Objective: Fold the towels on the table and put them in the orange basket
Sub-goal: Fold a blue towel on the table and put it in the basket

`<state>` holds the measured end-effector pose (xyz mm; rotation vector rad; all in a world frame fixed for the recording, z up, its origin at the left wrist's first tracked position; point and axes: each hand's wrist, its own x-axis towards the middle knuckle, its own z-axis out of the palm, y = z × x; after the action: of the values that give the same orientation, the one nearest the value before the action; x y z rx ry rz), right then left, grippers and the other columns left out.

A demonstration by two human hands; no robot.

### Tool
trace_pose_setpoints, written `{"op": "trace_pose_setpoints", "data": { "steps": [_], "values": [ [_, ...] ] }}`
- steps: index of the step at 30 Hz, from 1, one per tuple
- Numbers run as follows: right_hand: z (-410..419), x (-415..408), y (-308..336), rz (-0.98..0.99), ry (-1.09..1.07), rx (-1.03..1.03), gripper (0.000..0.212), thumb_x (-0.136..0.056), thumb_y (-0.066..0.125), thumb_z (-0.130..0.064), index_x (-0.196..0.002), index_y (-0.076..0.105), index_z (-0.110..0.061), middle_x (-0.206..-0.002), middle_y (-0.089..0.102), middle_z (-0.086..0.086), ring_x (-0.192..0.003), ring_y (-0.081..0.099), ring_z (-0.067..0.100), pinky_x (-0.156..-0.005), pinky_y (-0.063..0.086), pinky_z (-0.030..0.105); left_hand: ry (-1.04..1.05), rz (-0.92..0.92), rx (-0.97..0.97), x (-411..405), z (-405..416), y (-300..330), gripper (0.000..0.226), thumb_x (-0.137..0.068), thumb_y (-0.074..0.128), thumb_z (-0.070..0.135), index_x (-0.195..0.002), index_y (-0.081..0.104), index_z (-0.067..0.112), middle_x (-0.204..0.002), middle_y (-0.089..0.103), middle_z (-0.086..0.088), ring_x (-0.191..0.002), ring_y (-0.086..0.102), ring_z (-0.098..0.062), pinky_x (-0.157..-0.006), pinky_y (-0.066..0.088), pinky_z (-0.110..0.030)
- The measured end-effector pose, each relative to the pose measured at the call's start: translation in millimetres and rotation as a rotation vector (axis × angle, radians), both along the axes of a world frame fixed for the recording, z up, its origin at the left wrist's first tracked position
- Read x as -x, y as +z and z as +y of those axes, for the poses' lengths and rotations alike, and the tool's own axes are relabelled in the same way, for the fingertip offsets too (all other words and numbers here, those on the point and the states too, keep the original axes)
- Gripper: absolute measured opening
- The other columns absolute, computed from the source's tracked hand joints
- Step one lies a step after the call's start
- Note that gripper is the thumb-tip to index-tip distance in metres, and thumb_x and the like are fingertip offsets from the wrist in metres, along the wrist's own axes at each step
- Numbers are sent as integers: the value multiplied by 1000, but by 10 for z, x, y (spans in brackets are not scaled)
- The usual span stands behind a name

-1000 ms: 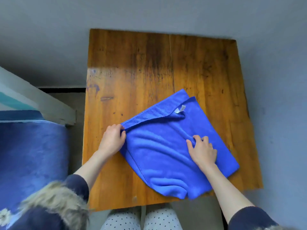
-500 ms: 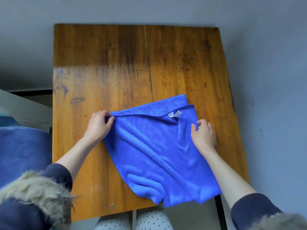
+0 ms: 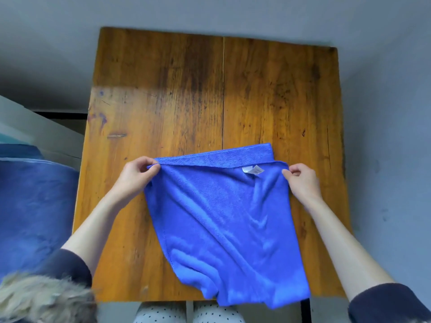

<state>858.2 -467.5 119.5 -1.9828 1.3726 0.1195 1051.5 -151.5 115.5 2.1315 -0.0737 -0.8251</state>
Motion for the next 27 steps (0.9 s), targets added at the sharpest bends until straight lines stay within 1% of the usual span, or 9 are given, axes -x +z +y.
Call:
{"op": "trace_pose_setpoints", "data": {
  "steps": [4,7,9,11,13,16,18,22,27],
  "values": [
    [-49,82,233,-260,-188,-350,4,-89,59,-10,-90,63,-11,-85,62,4,-76,55,14,-68,43,25,162,333,366,73,98,145,20,-93,54,13,-75,60,20,-68,57,8,-61,54,-5,-58,47,-15],
    [-82,41,414,-439,-165,-500,11,-90,58,-9,-85,64,-17,-79,65,-3,-70,58,6,-63,46,18,176,427,518,59,194,249,9,-84,60,19,-75,61,21,-71,57,6,-60,55,-6,-57,48,-14],
    [-111,-52,459,-495,-137,-493,12,-90,57,-9,-86,64,-18,-76,65,-5,-67,58,3,-60,47,15,178,429,553,-3,266,288,6,-80,61,24,-74,62,22,-71,59,6,-59,56,-6,-57,48,-14],
    [-134,-188,415,-470,-96,-423,10,-91,57,-9,-89,64,-16,-80,65,-2,-69,57,5,-61,46,16,174,337,447,-57,287,258,11,-84,61,21,-74,63,23,-70,61,7,-59,56,-5,-56,49,-15],
    [-147,-350,304,-406,-46,-339,8,-91,56,-8,-89,63,-13,-82,63,1,-70,56,6,-60,44,14,166,159,217,-97,253,163,17,-90,59,16,-75,64,21,-71,62,5,-62,56,-7,-60,50,-20],
    [-154,-575,99,-302,53,-226,7,-90,56,-8,-88,61,-13,-82,60,-3,-72,54,7,-57,42,9,98,-78,-92,-114,179,11,10,-90,59,16,-82,65,16,-76,58,-5,-61,49,-15,-57,40,-27],
    [-168,-691,-10,-243,83,-197,6,-89,57,-8,-90,62,-12,-85,60,0,-78,53,12,-63,43,17,31,-220,-253,-105,144,-53,9,-88,61,17,-88,68,11,-86,55,-6,-67,51,-16,-63,40,-28],
    [-186,-837,-90,-185,107,-260,3,-88,60,-12,-84,60,-12,-82,59,2,-77,52,15,-61,40,26,67,-323,-276,-85,98,-116,15,-84,67,13,-96,69,3,-107,43,-13,-105,48,-27,-101,37,-35],
    [-163,-920,-84,-182,170,-296,5,-86,64,-14,-88,60,-11,-87,58,1,-79,50,12,-65,40,23,64,-267,-294,-83,67,-147,12,-83,68,14,-92,70,6,-104,50,-11,-95,52,-24,-89,36,-27]
  ]
}}
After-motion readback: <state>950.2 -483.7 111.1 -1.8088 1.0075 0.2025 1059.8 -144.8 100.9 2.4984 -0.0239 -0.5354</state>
